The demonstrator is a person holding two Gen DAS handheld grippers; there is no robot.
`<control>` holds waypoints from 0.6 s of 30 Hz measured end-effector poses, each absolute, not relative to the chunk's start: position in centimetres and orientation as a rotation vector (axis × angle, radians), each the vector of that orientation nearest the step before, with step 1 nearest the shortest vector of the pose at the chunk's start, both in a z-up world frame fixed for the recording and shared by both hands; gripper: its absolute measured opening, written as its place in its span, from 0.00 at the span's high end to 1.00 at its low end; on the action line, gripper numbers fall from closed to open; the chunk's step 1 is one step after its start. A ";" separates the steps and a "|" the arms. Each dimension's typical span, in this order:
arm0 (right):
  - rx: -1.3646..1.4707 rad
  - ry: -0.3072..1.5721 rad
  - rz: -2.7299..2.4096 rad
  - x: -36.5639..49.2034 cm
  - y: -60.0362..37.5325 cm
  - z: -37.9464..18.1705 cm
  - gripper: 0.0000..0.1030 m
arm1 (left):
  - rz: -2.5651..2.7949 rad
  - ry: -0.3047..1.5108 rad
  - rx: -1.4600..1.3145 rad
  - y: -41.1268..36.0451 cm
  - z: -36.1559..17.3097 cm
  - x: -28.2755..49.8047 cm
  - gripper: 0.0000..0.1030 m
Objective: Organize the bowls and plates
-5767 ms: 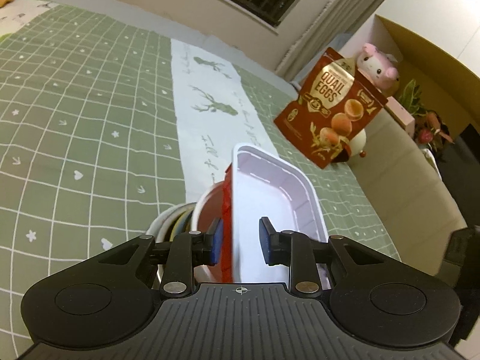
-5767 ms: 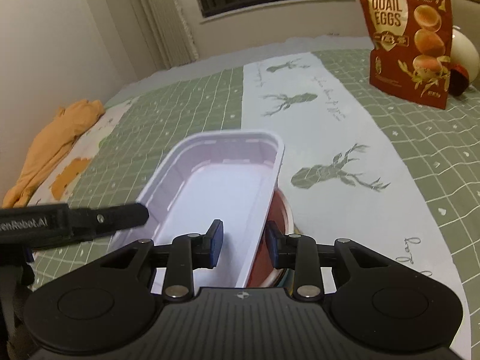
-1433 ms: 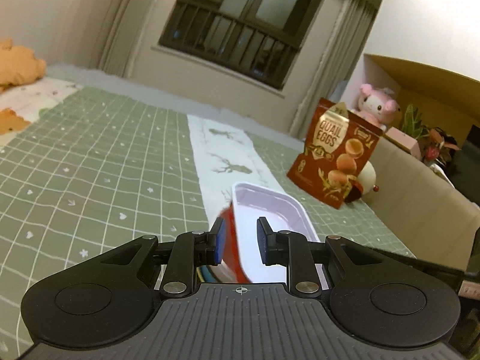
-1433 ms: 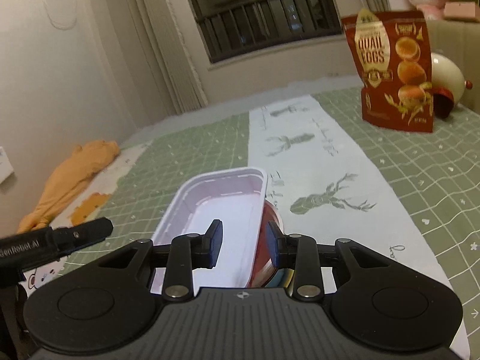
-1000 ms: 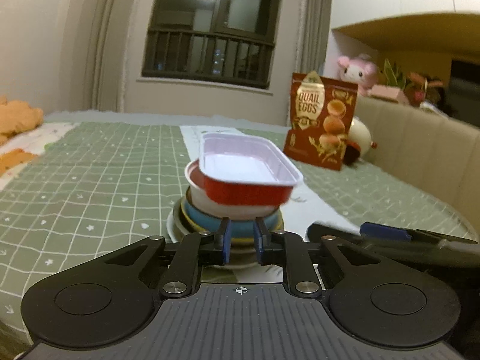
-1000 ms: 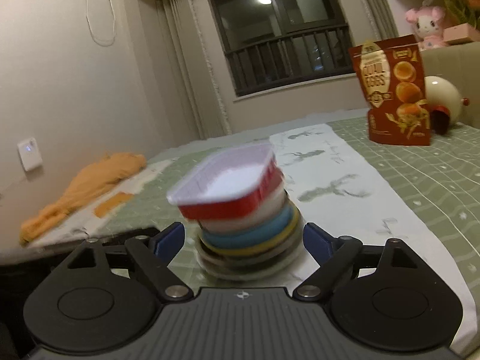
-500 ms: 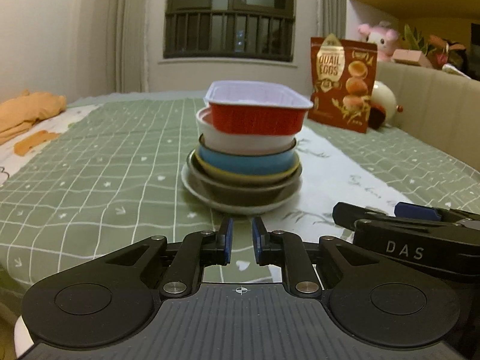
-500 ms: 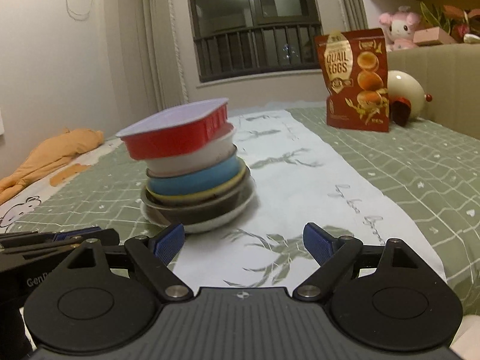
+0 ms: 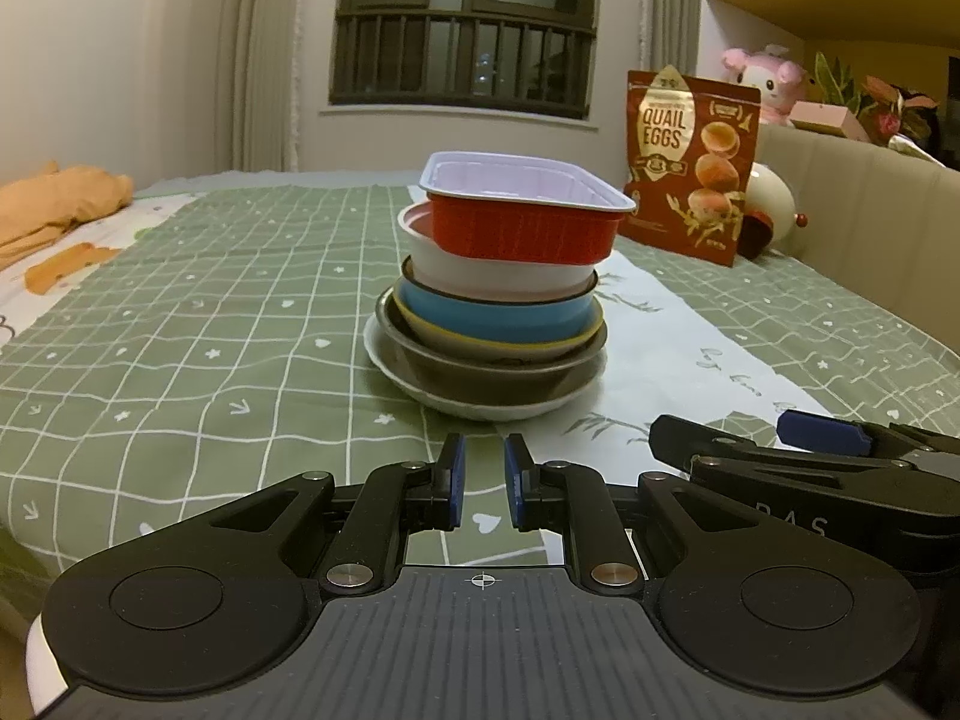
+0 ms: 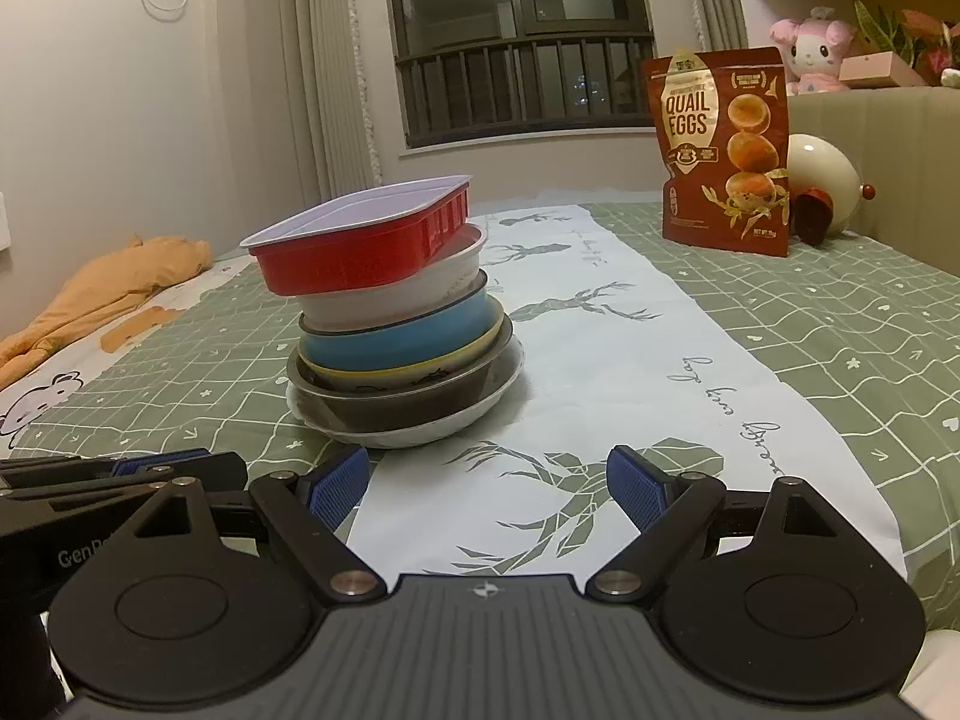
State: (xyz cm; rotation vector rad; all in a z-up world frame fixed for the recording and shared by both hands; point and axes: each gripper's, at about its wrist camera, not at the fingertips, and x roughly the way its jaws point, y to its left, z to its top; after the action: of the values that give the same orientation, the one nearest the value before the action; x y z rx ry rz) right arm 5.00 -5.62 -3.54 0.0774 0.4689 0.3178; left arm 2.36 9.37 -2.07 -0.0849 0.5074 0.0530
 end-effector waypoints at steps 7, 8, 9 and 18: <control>0.073 0.469 0.323 4.9 -5.5 -3.5 0.15 | 0.052 0.509 -0.089 9.4 -2.0 2.3 0.84; 0.071 0.469 0.325 4.9 -5.4 -3.4 0.15 | 0.052 0.509 -0.091 9.4 -2.0 2.3 0.84; 0.070 0.468 0.328 4.9 -5.4 -3.4 0.15 | 0.050 0.509 -0.092 9.4 -2.0 2.3 0.84; 0.071 0.468 0.327 4.9 -5.4 -3.3 0.15 | 0.046 0.509 -0.094 9.4 -2.0 2.2 0.84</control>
State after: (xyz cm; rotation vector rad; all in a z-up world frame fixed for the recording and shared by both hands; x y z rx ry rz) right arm 4.86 -5.45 -3.35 0.0712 0.4681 0.3267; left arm 2.22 9.40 -1.99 -0.0943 0.5094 0.0460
